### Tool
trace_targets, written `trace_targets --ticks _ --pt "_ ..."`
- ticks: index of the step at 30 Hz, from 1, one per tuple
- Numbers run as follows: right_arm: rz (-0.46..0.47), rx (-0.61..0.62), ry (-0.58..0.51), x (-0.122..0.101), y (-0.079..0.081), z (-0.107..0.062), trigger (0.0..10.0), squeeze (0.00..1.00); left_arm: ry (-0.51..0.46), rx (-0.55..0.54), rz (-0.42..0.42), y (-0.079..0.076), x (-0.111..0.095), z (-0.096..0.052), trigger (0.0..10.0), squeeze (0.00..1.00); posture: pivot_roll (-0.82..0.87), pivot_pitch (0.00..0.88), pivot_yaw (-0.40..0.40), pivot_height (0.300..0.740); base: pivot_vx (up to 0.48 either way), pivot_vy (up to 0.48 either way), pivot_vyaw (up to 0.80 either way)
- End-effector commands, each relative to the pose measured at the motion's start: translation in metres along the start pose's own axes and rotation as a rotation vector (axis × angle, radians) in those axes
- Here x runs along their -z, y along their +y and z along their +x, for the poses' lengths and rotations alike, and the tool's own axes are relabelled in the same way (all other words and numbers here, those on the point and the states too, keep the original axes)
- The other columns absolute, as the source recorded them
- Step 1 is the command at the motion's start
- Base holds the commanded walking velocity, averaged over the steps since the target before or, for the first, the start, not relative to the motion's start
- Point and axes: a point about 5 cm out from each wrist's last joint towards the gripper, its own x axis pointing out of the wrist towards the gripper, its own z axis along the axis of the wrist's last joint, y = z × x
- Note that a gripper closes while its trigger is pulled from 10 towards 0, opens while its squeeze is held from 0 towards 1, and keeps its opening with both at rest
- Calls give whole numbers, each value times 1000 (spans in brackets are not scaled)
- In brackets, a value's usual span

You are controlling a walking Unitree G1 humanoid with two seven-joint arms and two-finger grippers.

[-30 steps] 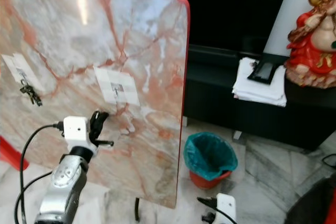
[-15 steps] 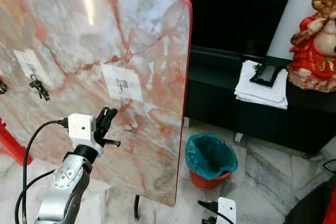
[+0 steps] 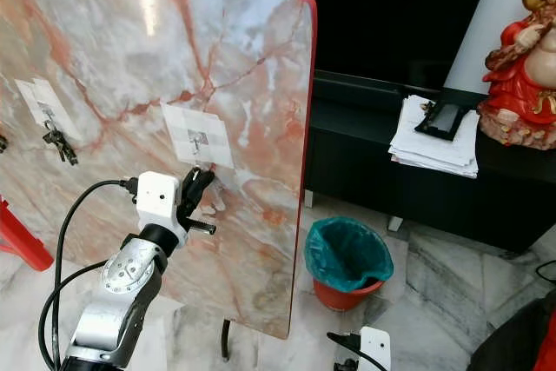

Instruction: Hang keys on a hook

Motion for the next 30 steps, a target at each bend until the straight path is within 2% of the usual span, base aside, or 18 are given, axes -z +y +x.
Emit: trace_targets --ticks 1,13,22,30 --pt "-4 2 9 1 -2 0 10000 0 -24 17 6 -3 -10 3 10000 0 44 0 -6 740 0 0 0" --pt "-10 1 3 -2 -6 0 10000 0 -53 0 -17 -6 -23 8 10000 0 42 0 -10 740 0 0 0" --pt "-12 0 15 6 -6 -2 10000 0 -52 -32 -25 -2 -23 6 10000 0 41 0 -20 740 0 0 0" --pt "-20 -13 3 0 -1 0 10000 0 -43 -59 -32 2 -22 6 10000 0 40 0 -25 740 0 0 0"
